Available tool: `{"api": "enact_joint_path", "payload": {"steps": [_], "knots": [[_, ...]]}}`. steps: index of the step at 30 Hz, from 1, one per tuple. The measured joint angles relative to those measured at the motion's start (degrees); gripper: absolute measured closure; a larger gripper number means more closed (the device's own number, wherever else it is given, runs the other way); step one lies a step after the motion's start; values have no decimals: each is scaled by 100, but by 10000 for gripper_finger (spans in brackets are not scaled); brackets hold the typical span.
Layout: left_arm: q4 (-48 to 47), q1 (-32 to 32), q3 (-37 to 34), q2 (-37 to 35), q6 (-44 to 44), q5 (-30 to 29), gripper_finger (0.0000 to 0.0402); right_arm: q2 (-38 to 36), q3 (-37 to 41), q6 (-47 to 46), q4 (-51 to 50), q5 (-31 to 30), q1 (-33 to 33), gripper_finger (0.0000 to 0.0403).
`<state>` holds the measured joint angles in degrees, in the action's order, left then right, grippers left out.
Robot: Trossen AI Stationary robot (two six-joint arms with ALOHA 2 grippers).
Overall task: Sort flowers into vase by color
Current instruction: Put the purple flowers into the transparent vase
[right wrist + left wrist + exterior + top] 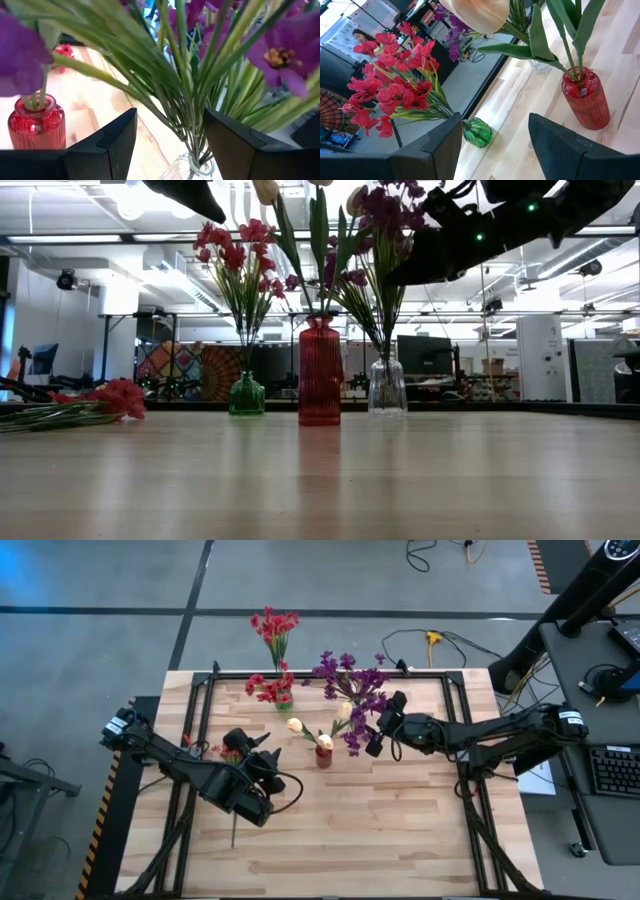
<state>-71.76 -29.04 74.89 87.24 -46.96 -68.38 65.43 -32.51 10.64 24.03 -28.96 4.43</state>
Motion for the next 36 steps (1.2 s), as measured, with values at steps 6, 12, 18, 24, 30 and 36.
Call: {"api": "enact_joint_path", "payload": {"steps": [6,12,18,24,30,36], "knots": [[1,0,0,0,0,0,192,0,0,272,38,95,13,182],[1,0,0,0,0,0,192,0,0,311,68,102,117,183],[5,0,0,0,0,-1,192,0,0,366,121,248,132,207],[6,0,0,0,0,0,192,0,0,366,118,246,162,253],[6,0,0,0,0,0,192,0,0,443,164,246,162,297],[6,1,0,0,0,0,192,0,0,514,191,244,162,335]]}}
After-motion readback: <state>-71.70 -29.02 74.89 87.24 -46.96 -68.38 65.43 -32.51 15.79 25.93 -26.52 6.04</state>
